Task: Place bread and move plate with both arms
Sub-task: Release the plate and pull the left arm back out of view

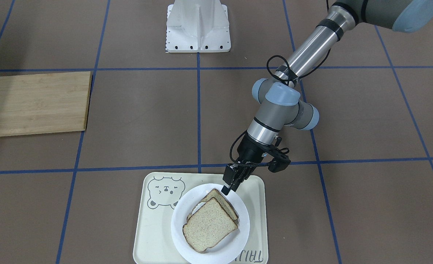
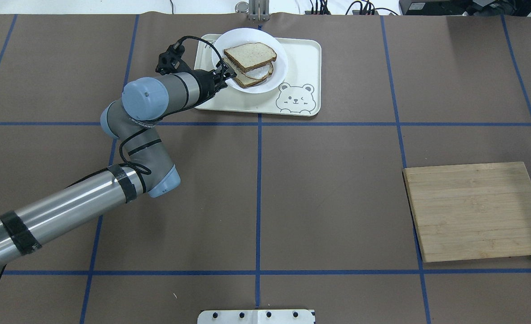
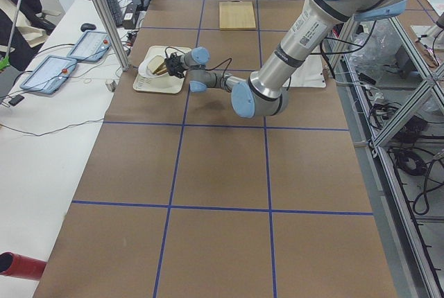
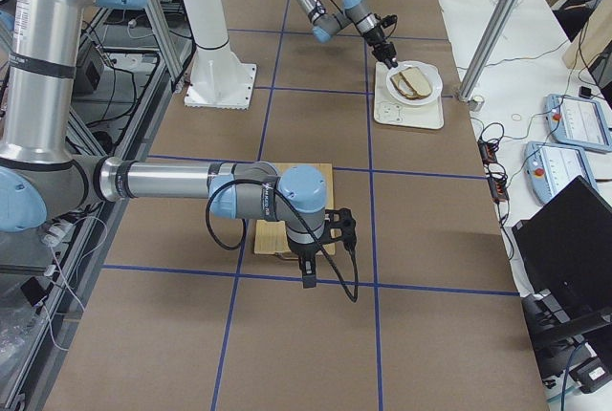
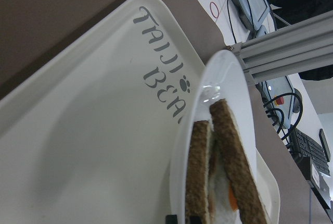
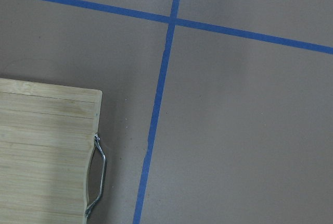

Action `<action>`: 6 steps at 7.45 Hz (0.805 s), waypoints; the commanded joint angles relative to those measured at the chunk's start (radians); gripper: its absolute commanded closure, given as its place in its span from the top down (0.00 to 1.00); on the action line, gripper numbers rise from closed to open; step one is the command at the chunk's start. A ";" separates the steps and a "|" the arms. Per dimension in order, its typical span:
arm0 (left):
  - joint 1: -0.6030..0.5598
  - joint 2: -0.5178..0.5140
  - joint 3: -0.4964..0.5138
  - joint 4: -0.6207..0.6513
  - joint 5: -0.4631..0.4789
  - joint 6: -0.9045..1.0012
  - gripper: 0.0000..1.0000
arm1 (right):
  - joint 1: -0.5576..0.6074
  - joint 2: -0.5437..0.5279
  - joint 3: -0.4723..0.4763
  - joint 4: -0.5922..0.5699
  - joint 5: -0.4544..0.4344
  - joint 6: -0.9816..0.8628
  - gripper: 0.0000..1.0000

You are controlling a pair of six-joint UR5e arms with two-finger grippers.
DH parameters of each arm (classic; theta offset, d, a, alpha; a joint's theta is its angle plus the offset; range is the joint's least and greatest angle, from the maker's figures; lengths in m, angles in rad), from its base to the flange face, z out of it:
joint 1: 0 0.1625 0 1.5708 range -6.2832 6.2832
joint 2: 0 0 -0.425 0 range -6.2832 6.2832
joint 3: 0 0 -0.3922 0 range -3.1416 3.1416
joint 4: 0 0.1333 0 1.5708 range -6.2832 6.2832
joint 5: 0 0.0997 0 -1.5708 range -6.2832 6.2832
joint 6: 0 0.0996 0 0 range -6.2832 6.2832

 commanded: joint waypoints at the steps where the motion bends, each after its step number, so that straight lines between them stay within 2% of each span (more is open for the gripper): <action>1: 0.002 0.097 -0.182 0.101 -0.083 0.062 0.98 | 0.002 0.000 0.000 0.000 0.002 0.000 1.00; 3: -0.010 0.183 -0.300 0.115 -0.215 0.147 0.98 | 0.008 0.000 0.000 0.000 -0.002 0.000 1.00; 4: -0.035 0.230 -0.381 0.192 -0.279 0.291 0.98 | 0.019 -0.003 0.000 0.000 -0.002 0.000 1.00; 6: -0.159 0.348 -0.588 0.481 -0.428 0.614 0.98 | 0.036 -0.021 0.002 0.000 -0.005 0.023 1.00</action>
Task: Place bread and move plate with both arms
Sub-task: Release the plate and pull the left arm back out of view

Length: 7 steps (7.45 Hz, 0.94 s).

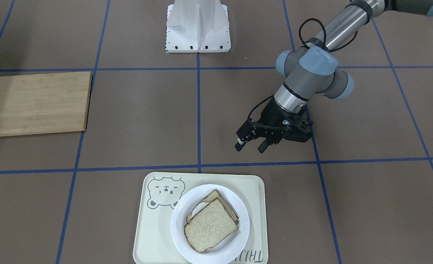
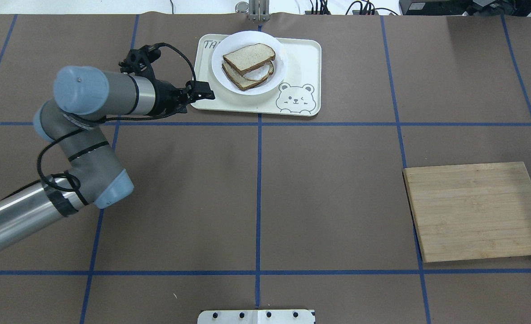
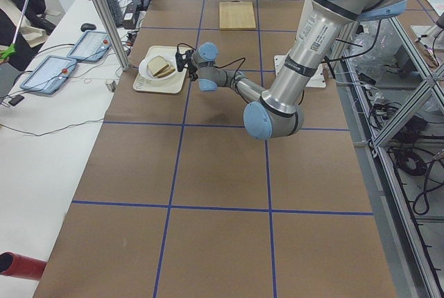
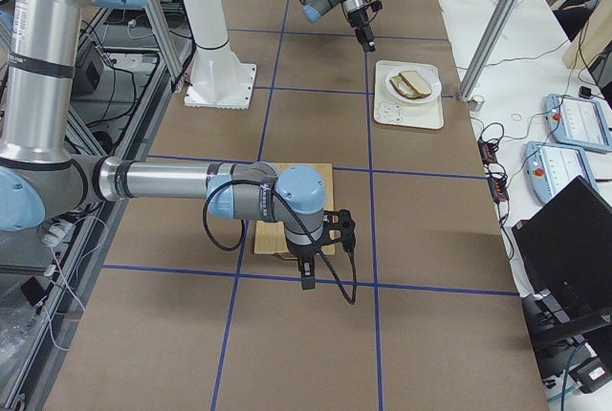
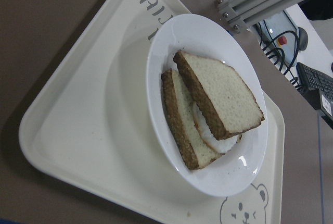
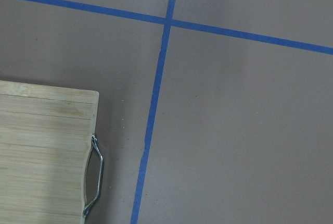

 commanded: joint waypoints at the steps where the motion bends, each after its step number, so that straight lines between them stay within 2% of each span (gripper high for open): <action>1: -0.129 0.176 -0.210 0.283 -0.121 0.433 0.98 | 0.012 -0.019 0.000 0.001 -0.003 0.016 1.00; 2: -0.180 0.270 -0.260 0.354 -0.128 0.636 0.98 | 0.012 -0.021 0.004 0.003 0.000 0.087 1.00; 3: -0.267 0.344 -0.266 0.388 -0.187 0.839 0.98 | 0.012 -0.016 0.009 0.004 0.000 0.135 1.00; 5: -0.494 0.488 -0.248 0.395 -0.342 1.080 0.98 | 0.010 -0.012 0.009 0.004 0.000 0.137 1.00; 6: -0.563 0.530 -0.237 0.451 -0.353 1.247 0.98 | 0.010 -0.010 0.007 0.004 0.000 0.135 1.00; 7: -0.635 0.524 -0.246 0.631 -0.355 1.431 0.98 | 0.010 -0.010 0.009 0.006 0.000 0.135 1.00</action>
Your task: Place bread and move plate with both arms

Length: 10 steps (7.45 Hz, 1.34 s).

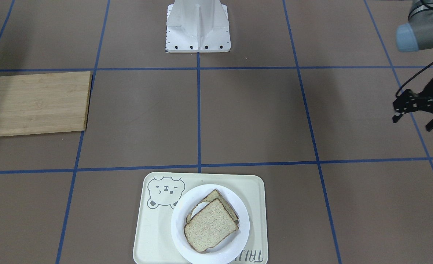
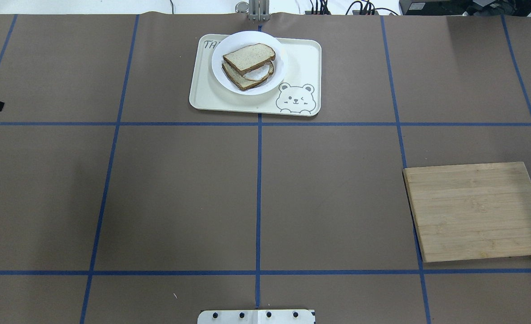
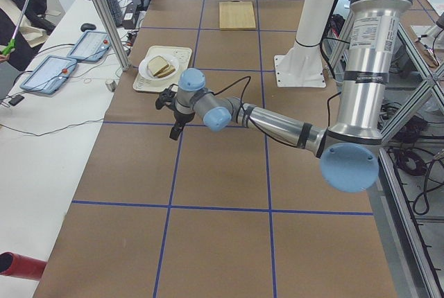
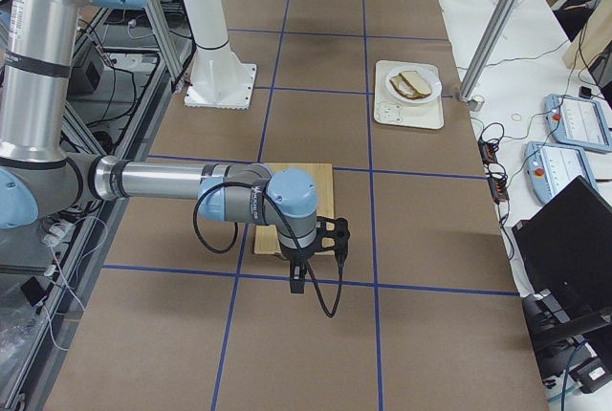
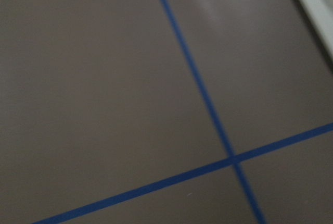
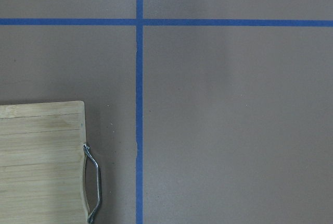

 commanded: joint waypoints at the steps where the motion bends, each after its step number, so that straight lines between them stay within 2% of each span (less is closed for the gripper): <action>1: -0.155 0.014 -0.009 0.362 -0.016 0.414 0.98 | 0.000 0.001 0.001 0.001 0.000 -0.001 1.00; 2: -0.186 0.002 -0.003 0.478 -0.013 0.494 0.98 | 0.000 0.001 0.002 0.001 0.000 -0.004 1.00; 4: -0.264 -0.003 -0.015 0.633 -0.022 0.499 0.98 | 0.000 0.001 0.002 0.001 0.000 -0.005 1.00; 6: -0.302 0.007 -0.008 0.640 -0.080 0.485 0.98 | 0.000 0.002 0.005 0.001 0.002 -0.007 1.00; 10: -0.299 0.011 -0.021 0.628 -0.078 0.493 0.98 | 0.000 0.004 0.004 0.001 0.011 0.001 1.00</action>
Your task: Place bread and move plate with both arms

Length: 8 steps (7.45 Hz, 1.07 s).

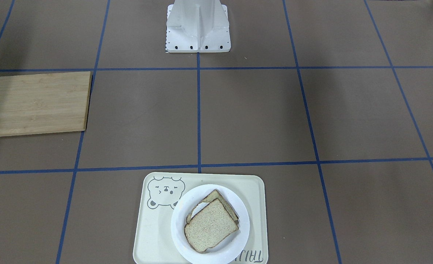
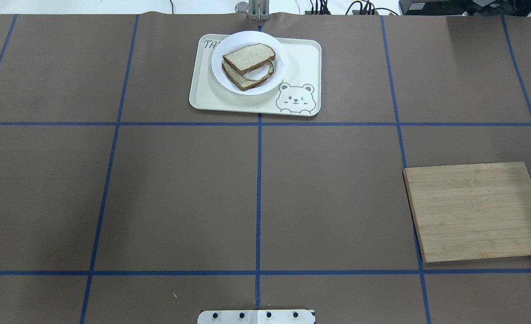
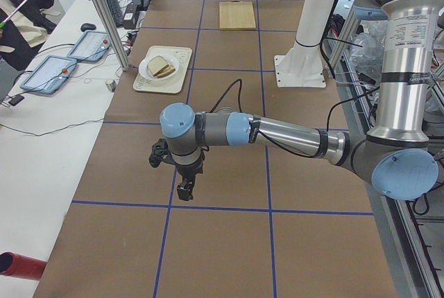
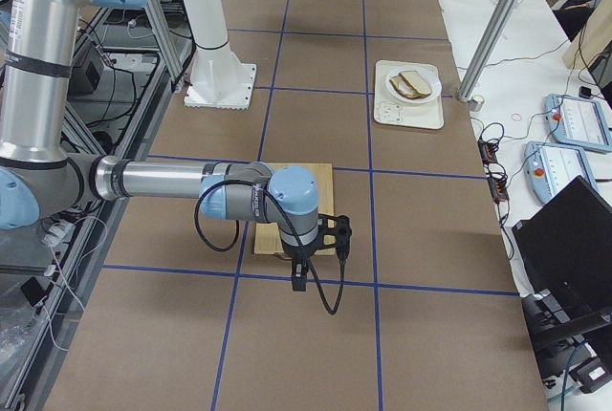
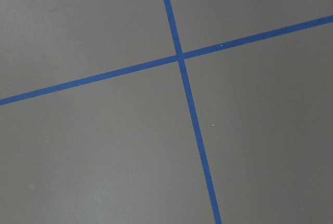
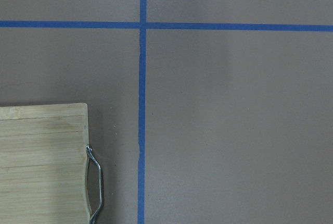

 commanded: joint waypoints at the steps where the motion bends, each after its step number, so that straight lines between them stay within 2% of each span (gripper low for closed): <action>1: 0.000 0.001 0.013 -0.001 0.000 -0.001 0.98 | 0.000 0.000 0.000 0.000 0.021 0.002 1.00; 8: -0.002 0.041 0.009 -0.002 0.000 -0.001 0.98 | 0.000 0.000 -0.005 0.000 0.024 0.004 1.00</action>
